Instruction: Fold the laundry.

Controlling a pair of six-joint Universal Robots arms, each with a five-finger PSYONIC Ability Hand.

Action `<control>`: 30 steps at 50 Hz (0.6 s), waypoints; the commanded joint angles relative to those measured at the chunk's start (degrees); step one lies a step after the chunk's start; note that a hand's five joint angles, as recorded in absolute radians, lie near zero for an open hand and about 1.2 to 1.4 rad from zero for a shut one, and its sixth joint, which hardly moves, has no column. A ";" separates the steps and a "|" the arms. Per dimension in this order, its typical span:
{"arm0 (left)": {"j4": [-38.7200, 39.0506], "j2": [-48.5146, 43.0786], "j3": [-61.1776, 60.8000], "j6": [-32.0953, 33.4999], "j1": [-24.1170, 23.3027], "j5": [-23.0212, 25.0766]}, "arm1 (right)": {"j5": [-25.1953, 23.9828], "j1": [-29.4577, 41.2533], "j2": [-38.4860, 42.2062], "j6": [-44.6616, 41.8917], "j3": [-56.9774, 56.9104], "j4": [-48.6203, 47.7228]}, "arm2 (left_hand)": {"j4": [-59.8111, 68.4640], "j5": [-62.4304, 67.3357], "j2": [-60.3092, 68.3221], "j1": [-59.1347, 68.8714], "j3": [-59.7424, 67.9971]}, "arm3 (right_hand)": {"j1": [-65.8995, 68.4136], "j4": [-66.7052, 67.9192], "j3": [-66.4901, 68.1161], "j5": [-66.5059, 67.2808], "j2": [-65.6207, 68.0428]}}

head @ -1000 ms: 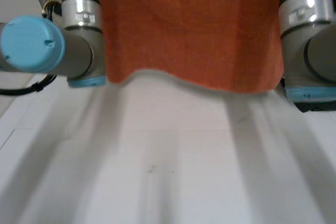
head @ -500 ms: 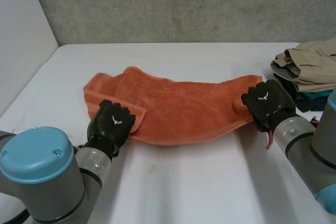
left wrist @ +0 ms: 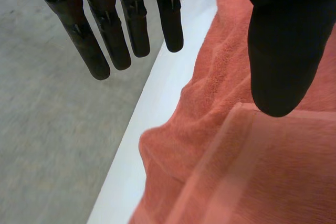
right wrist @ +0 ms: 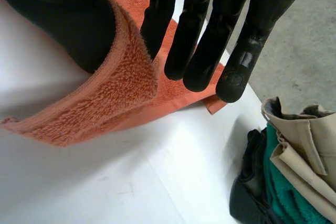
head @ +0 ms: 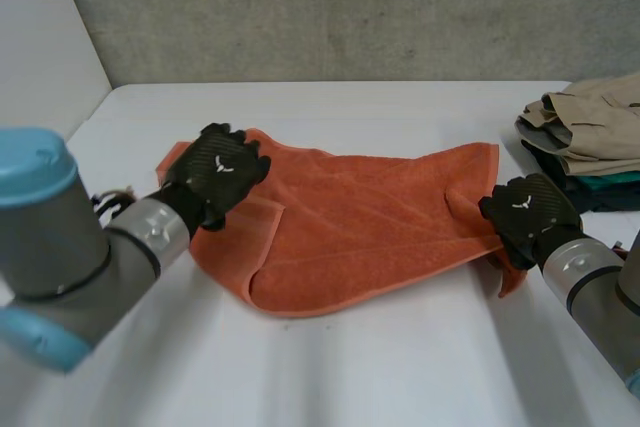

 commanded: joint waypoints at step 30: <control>-15.67 -31.70 32.51 10.27 1.60 6.52 | 0.12 0.41 0.36 -0.04 1.33 -0.26 | 44.10 44.46 43.77 43.61 43.30 | 22.69 11.74 12.11 13.15 12.83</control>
